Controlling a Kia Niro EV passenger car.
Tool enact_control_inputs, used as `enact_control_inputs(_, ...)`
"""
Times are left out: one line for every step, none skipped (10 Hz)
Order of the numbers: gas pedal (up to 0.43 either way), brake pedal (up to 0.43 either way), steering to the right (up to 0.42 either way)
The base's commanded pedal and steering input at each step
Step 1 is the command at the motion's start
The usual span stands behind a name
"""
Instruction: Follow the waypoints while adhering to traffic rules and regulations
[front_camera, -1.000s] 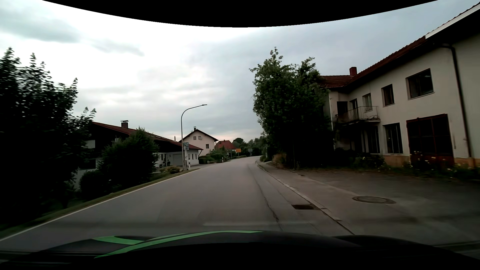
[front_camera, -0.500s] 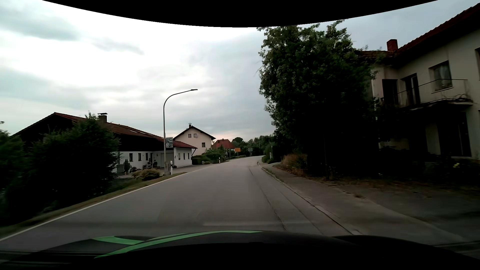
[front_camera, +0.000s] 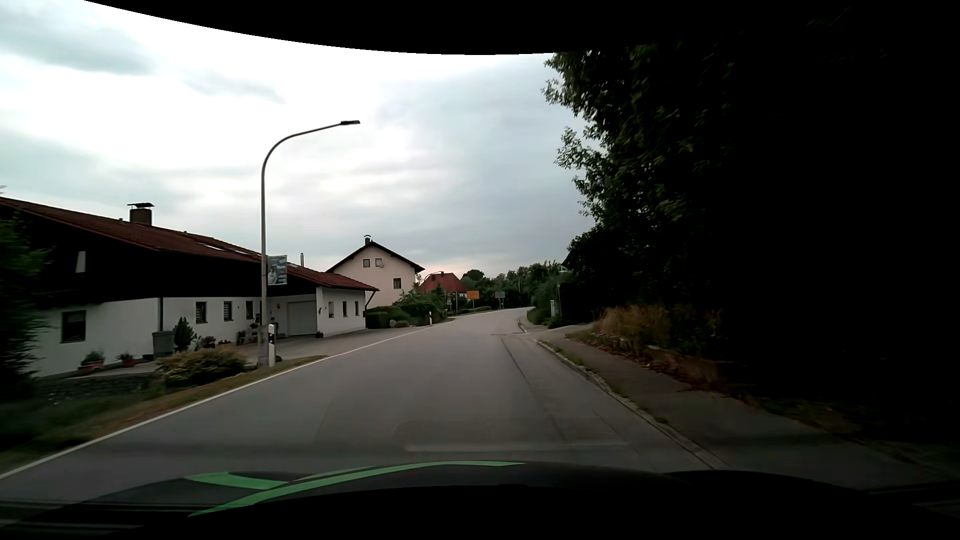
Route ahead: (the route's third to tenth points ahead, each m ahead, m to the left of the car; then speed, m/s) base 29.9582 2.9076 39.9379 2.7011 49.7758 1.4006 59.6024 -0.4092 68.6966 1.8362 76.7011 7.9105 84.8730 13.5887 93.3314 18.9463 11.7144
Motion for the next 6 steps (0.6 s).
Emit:
enact_control_inputs(0.0,0.128,0.004)
enact_control_inputs(0.0,0.11,0.005)
enact_control_inputs(0.0,0.098,0.006)
enact_control_inputs(0.0,0.079,0.008)
enact_control_inputs(0.0,0.067,0.008)
enact_control_inputs(0.0,0.055,0.008)
